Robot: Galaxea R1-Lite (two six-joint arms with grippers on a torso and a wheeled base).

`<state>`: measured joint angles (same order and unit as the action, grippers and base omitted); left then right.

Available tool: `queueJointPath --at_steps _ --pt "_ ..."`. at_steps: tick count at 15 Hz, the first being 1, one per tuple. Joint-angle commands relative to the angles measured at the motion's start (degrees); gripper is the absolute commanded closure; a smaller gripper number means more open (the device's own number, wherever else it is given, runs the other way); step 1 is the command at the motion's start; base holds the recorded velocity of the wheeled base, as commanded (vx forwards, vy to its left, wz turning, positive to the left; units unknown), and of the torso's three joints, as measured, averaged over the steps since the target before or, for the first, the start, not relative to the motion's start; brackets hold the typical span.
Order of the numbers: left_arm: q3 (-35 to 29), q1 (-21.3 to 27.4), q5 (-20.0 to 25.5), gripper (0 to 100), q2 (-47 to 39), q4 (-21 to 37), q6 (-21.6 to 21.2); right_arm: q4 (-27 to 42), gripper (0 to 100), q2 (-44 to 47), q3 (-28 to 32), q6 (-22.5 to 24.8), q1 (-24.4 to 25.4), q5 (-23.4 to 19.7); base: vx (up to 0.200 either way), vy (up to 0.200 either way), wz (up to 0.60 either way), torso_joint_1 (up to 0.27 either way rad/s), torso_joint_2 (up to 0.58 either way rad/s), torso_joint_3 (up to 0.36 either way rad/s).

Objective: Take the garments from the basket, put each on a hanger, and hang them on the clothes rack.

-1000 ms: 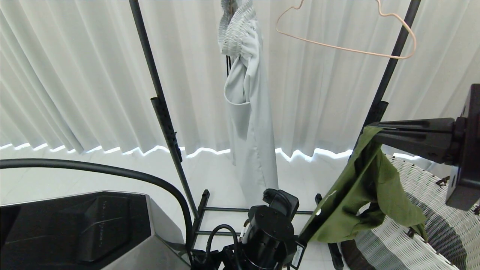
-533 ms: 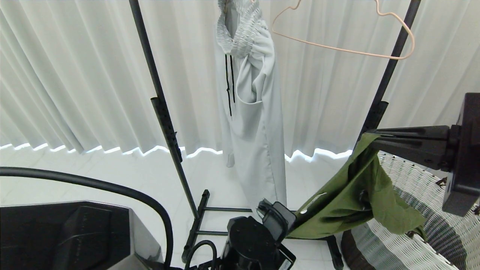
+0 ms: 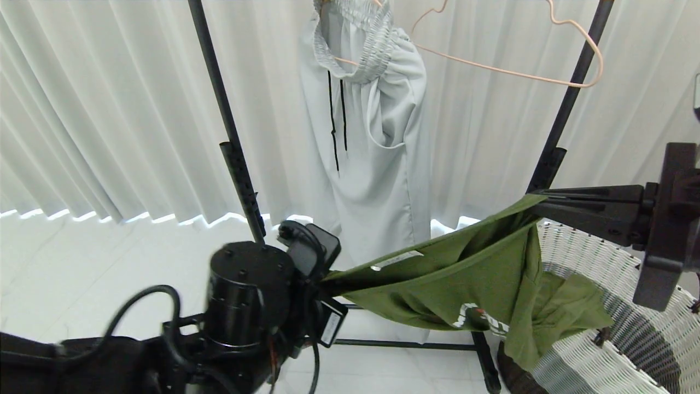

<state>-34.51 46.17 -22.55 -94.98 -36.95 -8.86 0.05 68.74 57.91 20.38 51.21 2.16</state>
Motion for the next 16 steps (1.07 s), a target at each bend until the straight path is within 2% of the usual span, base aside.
queueJointPath --at_steps 1,4,5,6,7,9,12,13,14,16 --pt "-7.50 -2.22 -0.12 100 18.51 16.82 0.16 0.04 100 0.25 0.37 -0.17 0.03 0.48 0.000 0.000 0.00 0.000 0.00 0.000" --pt "-19.54 -1.52 -0.12 100 24.66 33.61 1.39 0.04 100 0.78 1.51 -0.43 -2.26 0.65 0.000 0.000 0.00 0.000 0.00 0.000" --pt "-21.39 -1.17 -0.04 100 24.93 35.98 1.83 0.04 100 1.04 2.12 -0.43 -2.70 0.65 0.000 0.000 0.00 0.000 0.00 0.000" --pt "-27.80 -0.20 -0.04 100 25.10 42.66 4.03 -0.05 100 2.10 4.58 -0.43 -4.19 0.65 0.000 0.000 0.00 0.000 0.00 0.000" --pt "-31.49 1.03 -0.04 100 24.75 45.56 5.43 -0.40 100 2.80 6.52 -0.43 -5.07 0.65 0.000 0.000 0.00 0.000 0.00 0.000" --pt "-38.17 2.44 -0.04 100 23.79 48.64 6.31 -1.72 100 4.21 11.26 -0.34 -6.48 0.65 0.000 0.000 0.00 0.000 0.00 0.000" --pt "-49.86 2.44 0.14 100 20.36 49.08 6.31 -1.02 100 7.02 21.72 -0.08 -6.56 0.74 0.000 0.000 0.00 0.000 0.00 0.000" --pt "-51.62 2.44 0.23 100 19.65 49.08 6.31 -1.02 100 7.72 23.75 -0.08 -6.56 1.09 0.000 0.000 0.00 0.000 0.00 0.000" --pt "-51.09 2.97 0.32 100 19.74 49.08 6.31 -0.93 100 8.16 24.80 -0.08 -6.48 1.80 0.000 0.000 0.00 0.000 0.00 0.000" --pt "-43.54 7.27 -0.04 100 21.94 49.08 5.35 -1.37 100 5.79 19.70 -0.08 -6.30 2.41 0.000 0.000 0.00 0.000 0.00 0.000"
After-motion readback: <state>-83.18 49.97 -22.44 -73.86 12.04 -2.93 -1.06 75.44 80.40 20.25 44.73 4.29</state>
